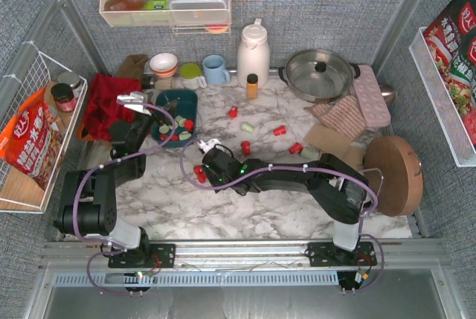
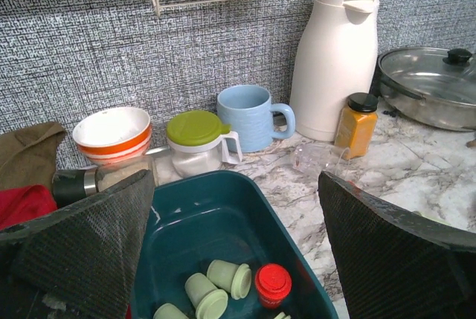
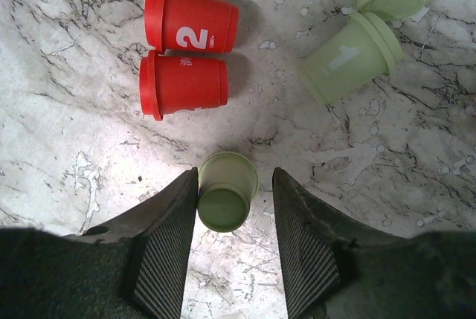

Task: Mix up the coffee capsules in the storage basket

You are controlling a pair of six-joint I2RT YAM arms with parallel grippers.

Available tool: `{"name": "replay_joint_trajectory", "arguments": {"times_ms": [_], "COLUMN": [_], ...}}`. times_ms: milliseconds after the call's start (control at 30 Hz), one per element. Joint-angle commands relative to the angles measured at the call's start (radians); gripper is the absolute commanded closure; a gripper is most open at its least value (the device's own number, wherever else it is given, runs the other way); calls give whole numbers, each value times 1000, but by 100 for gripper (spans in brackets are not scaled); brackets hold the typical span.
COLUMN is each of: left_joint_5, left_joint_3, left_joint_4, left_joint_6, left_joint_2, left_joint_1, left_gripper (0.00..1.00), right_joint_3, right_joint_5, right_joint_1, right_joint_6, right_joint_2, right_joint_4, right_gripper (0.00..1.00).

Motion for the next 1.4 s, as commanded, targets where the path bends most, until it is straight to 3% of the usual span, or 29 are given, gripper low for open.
{"name": "replay_joint_trajectory", "arguments": {"times_ms": [0,200,300,600,900,1100,1367], "left_joint_5": [2,8,24,185,598,628,604], "left_joint_3": [4,1,-2,6,-7,-20,-19], "left_joint_4": [4,1,1,26,108,120,74], "left_joint_6": [-9,-2,13,85,228,240,242], "left_joint_2": [-7,-7,-6,17,54,47,42], "left_joint_1": [-3,-10,-23,-127,-289,-417,-548], "left_gripper": [1,1,1,1,1,1,1], "right_joint_3": [10,-5,-28,-196,-365,-416,-445], "right_joint_5": [11,6,-1,-38,1,-16,-106], "right_joint_1": [3,0,-12,-139,-269,-274,-273], "right_joint_6": [3,25,40,90,98,104,153], "right_joint_2": [3,-17,-63,-376,-751,-867,-837], "right_joint_4": [-12,-12,-1,47,120,216,346], "right_gripper": [53,71,74,75,76,76,76]}}
